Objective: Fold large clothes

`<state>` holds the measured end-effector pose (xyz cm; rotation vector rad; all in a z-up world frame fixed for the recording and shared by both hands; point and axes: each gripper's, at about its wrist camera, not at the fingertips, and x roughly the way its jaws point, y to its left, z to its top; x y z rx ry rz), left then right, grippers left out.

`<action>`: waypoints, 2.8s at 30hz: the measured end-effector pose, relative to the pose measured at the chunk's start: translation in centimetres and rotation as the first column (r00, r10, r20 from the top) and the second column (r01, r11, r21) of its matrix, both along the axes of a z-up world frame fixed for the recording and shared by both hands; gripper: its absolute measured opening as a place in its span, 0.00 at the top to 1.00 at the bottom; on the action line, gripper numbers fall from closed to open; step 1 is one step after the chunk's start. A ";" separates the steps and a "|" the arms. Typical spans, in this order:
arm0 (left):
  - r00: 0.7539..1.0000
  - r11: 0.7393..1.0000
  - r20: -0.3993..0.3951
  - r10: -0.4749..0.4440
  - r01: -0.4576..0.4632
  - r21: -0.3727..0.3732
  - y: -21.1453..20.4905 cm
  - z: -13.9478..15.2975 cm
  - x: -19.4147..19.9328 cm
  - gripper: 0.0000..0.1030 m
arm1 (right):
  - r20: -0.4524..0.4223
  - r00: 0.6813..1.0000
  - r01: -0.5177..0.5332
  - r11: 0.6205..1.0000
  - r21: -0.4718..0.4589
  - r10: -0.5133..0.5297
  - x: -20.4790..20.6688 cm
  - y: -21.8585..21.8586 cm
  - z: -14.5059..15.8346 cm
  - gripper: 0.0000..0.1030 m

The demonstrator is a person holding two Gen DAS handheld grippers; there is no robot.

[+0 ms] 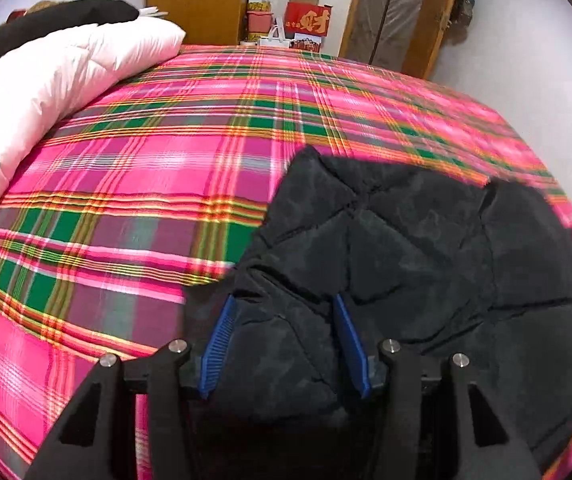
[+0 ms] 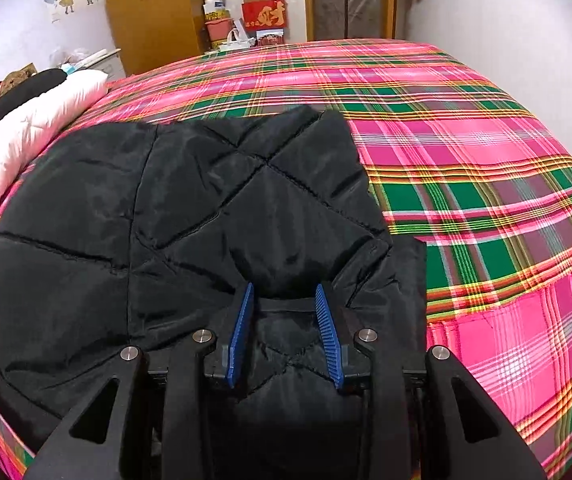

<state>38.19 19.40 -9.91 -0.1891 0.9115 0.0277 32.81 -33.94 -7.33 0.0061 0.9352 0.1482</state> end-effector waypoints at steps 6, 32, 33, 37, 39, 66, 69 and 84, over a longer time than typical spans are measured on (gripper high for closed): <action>0.994 0.994 0.045 0.095 -0.092 -0.054 5.3 1.7 -3.0 0.50 | 0.073 0.996 0.052 0.994 0.100 -0.059 -2.3 -3.7 3.7 0.58; 0.984 0.897 0.004 0.176 -0.159 -0.412 10.2 -1.7 -6.2 0.57 | -0.135 0.984 0.161 0.905 0.394 -0.117 -0.2 -9.0 -3.0 0.31; 0.984 0.886 0.011 0.178 -0.155 -0.437 10.5 -1.4 -6.3 0.57 | -0.137 0.983 0.164 0.902 0.400 -0.118 -0.1 -9.0 -3.1 0.31; 0.992 0.876 -0.007 0.123 -0.112 -0.468 9.8 -2.1 -5.4 0.50 | -0.139 0.983 0.172 0.882 0.438 -0.123 -0.2 -9.4 -3.3 0.31; 0.996 0.896 -0.055 0.066 -0.084 -0.436 8.3 -3.6 -4.6 0.49 | -0.139 0.983 0.173 0.875 0.453 -0.123 -0.3 -9.5 -3.4 0.31; 0.994 0.977 -0.111 -0.012 -0.012 -0.214 2.6 -5.1 -1.0 0.33 | -0.173 0.985 0.059 0.931 0.359 0.004 2.7 -6.4 -5.1 0.43; 0.994 0.978 -0.110 -0.013 -0.010 -0.207 2.2 -4.9 -1.1 0.39 | -0.164 0.986 0.046 0.935 0.353 0.013 2.6 -6.1 -4.8 0.52; 0.994 0.998 -0.111 -0.023 0.016 -0.063 -0.3 -3.2 -0.6 0.70 | -0.169 0.986 0.052 0.949 0.310 0.002 2.8 -5.0 -3.5 0.71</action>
